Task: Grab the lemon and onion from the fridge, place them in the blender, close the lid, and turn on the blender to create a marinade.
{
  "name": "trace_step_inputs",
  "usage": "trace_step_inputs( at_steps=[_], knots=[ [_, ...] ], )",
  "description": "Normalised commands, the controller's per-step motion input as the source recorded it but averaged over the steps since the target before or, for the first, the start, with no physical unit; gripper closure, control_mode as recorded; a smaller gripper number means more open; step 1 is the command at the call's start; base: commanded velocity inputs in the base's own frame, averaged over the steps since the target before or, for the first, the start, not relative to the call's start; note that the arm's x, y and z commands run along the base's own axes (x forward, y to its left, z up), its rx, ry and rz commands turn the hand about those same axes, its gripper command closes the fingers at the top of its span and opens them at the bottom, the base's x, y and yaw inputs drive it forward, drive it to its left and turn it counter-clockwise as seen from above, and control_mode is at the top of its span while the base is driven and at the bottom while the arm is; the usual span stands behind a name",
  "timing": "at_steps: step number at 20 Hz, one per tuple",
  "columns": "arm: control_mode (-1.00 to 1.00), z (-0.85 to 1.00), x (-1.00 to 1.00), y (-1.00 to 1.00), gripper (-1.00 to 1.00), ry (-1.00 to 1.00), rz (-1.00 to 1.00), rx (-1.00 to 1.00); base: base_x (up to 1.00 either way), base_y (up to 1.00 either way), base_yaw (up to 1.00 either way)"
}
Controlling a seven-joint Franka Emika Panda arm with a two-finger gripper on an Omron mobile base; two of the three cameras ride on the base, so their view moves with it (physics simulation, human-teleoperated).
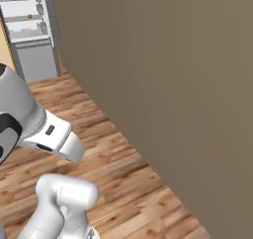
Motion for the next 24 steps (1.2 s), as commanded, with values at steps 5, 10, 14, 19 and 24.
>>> trace_step_inputs(
  at_steps=[5, 10, 14, 19, 24],
  knots=[
    [1.0, 0.0, 0.0, 0.0, -1.0, 0.0, 0.0, 0.0, 1.0, 0.28, 0.43],
    [1.0, 0.0, 0.0, 0.0, -1.0, 0.0, 0.0, 0.0, 1.0, 0.26, 0.43],
    [1.0, 0.0, 0.0, 0.0, -1.0, 0.0, 0.0, 0.0, 1.0, 0.16, 0.4],
    [1.0, 0.0, 0.0, 0.0, -1.0, 0.0, 0.0, 0.0, 1.0, 0.12, 0.4],
    [1.0, 0.0, 0.0, 0.0, -1.0, 0.0, 0.0, 0.0, 1.0, 0.15, 0.39]
  ],
)
